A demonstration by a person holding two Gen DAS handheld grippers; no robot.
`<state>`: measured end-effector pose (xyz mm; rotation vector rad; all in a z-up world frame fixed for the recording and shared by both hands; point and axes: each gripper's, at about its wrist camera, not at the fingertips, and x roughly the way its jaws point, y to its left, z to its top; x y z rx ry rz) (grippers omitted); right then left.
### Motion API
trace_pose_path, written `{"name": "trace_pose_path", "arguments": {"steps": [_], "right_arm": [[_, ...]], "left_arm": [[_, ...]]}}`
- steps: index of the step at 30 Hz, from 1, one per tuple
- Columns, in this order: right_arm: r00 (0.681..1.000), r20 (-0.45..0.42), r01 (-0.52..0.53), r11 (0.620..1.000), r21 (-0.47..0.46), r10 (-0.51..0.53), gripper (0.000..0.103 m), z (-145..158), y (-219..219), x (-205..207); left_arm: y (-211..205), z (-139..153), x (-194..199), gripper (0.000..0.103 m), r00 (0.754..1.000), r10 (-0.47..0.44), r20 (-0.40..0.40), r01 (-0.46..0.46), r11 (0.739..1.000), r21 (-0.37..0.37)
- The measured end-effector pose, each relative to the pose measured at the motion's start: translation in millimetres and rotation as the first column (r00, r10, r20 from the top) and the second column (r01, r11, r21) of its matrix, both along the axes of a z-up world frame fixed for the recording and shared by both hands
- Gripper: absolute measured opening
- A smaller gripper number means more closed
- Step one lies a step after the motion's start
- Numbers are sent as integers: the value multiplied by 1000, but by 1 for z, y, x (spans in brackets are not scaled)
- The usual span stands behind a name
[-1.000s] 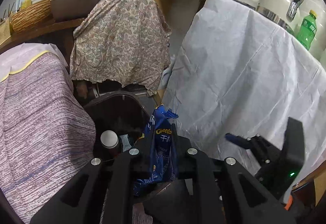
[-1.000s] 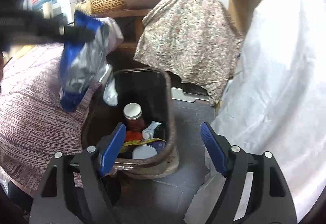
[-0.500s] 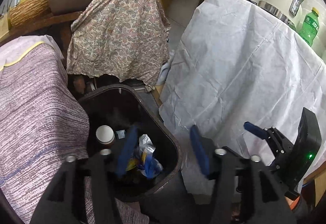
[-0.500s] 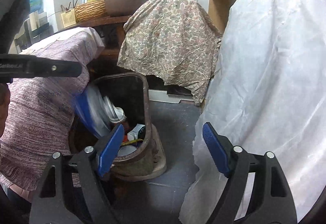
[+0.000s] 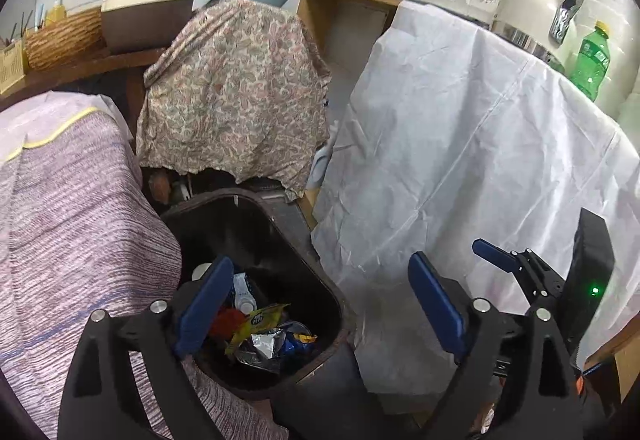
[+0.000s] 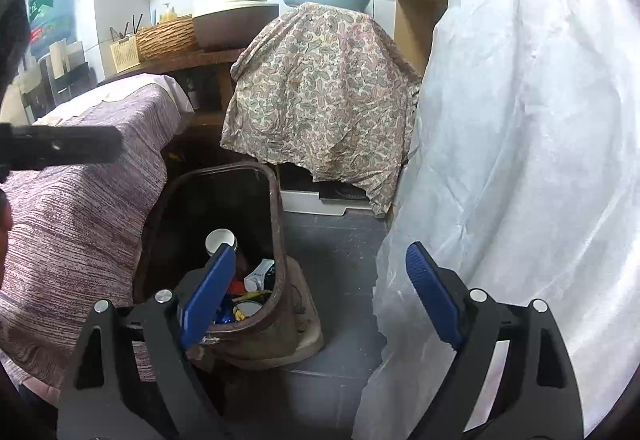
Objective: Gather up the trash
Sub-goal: 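Open the left tool over the bin to drop the blue snack bag, then move both open tools back over the table toward the foam net and tissue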
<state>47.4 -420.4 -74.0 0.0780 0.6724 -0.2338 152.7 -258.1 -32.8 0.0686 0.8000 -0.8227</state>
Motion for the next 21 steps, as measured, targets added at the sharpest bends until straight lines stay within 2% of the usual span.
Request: {"name": "trace_pose_path", "arguments": {"steps": [3, 8, 14, 17, 21], "right_arm": [[999, 32, 8, 1000, 4, -8, 89, 5, -1, -1], [994, 101, 27, 998, 61, -33, 89, 17, -4, -5], [986, 167, 26, 999, 26, -30, 89, 37, 12, -1], [980, 201, 4, 1000, 21, -8, 89, 46, 24, 5], [972, 214, -102, 994, 28, 94, 89, 54, 47, 18]], "left_arm": [[7, 10, -4, 91, 1000, -3, -1, 3, 999, -34], [24, 28, -12, 94, 1000, 2, 6, -1, 996, -85], [47, 44, -19, 98, 999, 33, 30, -30, 995, -96], [63, 50, -22, 98, 997, 62, 49, -58, 996, -74], [93, 55, -19, 98, 993, 116, 36, -113, 991, -67]]}}
